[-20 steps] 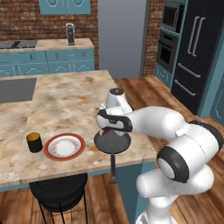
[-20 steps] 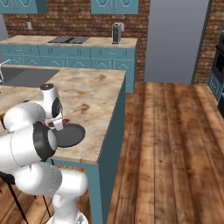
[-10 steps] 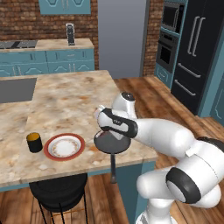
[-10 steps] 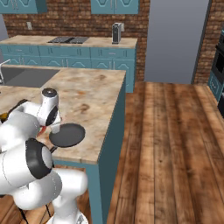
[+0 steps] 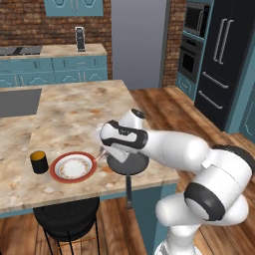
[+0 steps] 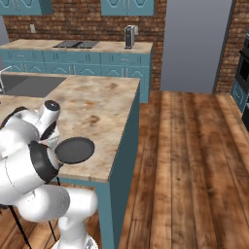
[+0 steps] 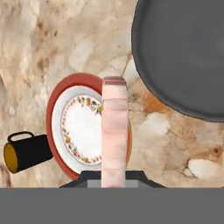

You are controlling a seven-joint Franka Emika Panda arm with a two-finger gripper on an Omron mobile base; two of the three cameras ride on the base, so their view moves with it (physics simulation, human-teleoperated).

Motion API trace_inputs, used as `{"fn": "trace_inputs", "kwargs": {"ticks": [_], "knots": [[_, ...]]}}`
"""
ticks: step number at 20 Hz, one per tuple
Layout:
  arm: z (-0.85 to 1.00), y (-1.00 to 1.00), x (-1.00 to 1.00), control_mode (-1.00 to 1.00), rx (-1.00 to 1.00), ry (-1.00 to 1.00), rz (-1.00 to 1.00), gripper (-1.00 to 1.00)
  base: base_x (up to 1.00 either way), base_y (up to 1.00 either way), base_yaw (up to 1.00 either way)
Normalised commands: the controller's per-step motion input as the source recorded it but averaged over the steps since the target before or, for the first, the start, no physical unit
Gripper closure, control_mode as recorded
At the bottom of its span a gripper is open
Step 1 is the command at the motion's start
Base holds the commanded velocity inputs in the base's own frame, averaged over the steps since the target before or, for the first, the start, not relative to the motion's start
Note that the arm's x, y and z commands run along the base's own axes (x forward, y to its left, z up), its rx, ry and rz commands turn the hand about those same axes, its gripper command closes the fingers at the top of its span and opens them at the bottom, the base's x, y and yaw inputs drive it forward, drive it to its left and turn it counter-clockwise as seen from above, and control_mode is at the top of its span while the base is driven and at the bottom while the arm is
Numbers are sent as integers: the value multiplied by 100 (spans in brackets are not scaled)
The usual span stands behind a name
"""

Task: Pick up the pan with the steak in it and place it on the dining table. Then place the steak on the plate.

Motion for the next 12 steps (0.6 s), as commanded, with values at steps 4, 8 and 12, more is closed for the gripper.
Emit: {"fn": "trace_inputs", "kwargs": {"ticks": [4,8,12], "knots": [[0,59,-17,-100,9,-2,20,100,0,0,0],[0,47,-36,-100,9,-15,15,100,0,0,0],[0,6,-14,-100,1,-8,3,100,0,0,0]]}}
